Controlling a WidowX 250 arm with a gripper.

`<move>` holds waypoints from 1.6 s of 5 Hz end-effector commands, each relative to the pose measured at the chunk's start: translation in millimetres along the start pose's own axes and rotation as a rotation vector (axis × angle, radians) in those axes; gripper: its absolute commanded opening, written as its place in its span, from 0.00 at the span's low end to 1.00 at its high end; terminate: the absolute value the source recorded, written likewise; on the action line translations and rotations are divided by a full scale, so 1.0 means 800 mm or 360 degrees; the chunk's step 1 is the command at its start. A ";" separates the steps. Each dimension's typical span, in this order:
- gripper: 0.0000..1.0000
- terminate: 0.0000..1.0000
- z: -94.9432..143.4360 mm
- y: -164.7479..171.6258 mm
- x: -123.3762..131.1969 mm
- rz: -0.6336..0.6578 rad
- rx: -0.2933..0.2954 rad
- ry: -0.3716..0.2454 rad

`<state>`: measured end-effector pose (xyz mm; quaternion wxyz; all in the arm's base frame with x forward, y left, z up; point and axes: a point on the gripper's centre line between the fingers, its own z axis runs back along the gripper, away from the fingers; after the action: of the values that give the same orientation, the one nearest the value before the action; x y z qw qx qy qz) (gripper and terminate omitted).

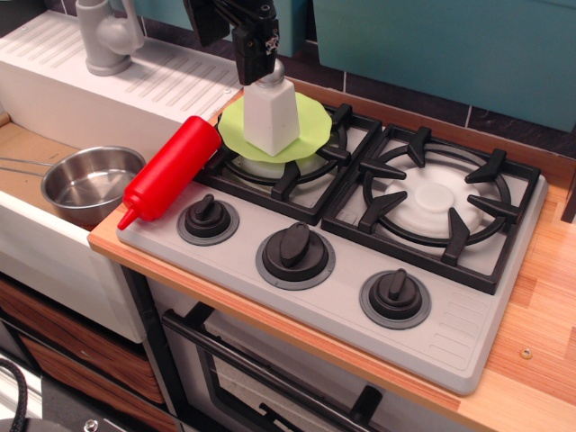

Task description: Put saltcontainer on plate and ketchupbottle in pot or pan in sink

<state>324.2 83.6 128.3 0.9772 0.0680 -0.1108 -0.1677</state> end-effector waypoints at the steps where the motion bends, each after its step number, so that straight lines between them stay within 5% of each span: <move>1: 1.00 0.00 -0.001 0.036 -0.013 0.0129 0.0111 -0.0083; 4: 1.00 0.00 -0.036 0.045 -0.049 0.0327 0.0035 0.0035; 8: 1.00 0.00 -0.070 0.019 -0.079 0.0363 -0.0069 0.0033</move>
<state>278.3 121.8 53.6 0.9940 0.0261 -0.0898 -0.0567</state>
